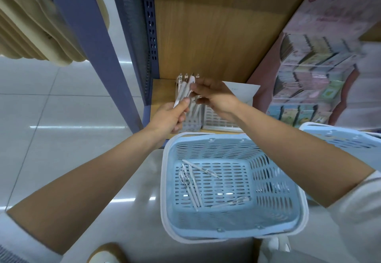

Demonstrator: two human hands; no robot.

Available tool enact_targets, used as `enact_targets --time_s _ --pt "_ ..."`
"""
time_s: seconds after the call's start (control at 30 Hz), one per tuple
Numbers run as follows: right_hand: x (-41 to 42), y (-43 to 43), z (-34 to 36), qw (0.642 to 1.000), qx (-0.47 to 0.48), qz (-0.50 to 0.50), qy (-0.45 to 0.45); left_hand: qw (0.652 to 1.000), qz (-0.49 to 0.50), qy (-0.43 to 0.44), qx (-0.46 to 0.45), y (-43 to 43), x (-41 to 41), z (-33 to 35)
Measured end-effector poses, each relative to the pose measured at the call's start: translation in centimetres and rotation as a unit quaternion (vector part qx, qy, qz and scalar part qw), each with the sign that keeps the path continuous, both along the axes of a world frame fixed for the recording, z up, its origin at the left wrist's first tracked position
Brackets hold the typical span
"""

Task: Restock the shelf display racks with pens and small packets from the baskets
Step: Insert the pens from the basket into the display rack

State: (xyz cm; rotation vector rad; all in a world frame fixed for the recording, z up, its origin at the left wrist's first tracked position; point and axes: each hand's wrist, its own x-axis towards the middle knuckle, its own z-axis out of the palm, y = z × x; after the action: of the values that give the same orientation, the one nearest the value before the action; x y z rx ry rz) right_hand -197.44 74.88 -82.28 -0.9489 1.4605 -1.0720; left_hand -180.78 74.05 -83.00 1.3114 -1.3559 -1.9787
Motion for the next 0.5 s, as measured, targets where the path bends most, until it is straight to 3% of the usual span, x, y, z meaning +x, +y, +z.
enact_targets --time_s 0.1,0.2,0.27,0.37,0.5 --pt "-0.6 0.2 0.7 1.000 -0.021 -0.014 -0.009 1.000 -0.020 0.006 0.013 0.0 0.0 0.3" --pt "-2.6 0.0 2.0 0.986 -0.068 -0.120 -0.095 0.999 0.015 0.002 0.033 -0.6 0.2 0.1" --pt "-4.1 0.1 2.5 0.974 -0.103 -0.175 -0.102 0.999 0.042 -0.013 0.031 -0.9 0.4 -0.2" --pt "-4.6 0.7 1.8 0.971 -0.118 -0.205 -0.044 0.998 0.052 -0.041 0.018 -0.9 0.5 -0.7" --pt "-2.6 1.3 -1.8 0.980 -0.073 -0.143 0.120 0.998 0.034 -0.049 0.010 -0.8 0.4 -1.2"
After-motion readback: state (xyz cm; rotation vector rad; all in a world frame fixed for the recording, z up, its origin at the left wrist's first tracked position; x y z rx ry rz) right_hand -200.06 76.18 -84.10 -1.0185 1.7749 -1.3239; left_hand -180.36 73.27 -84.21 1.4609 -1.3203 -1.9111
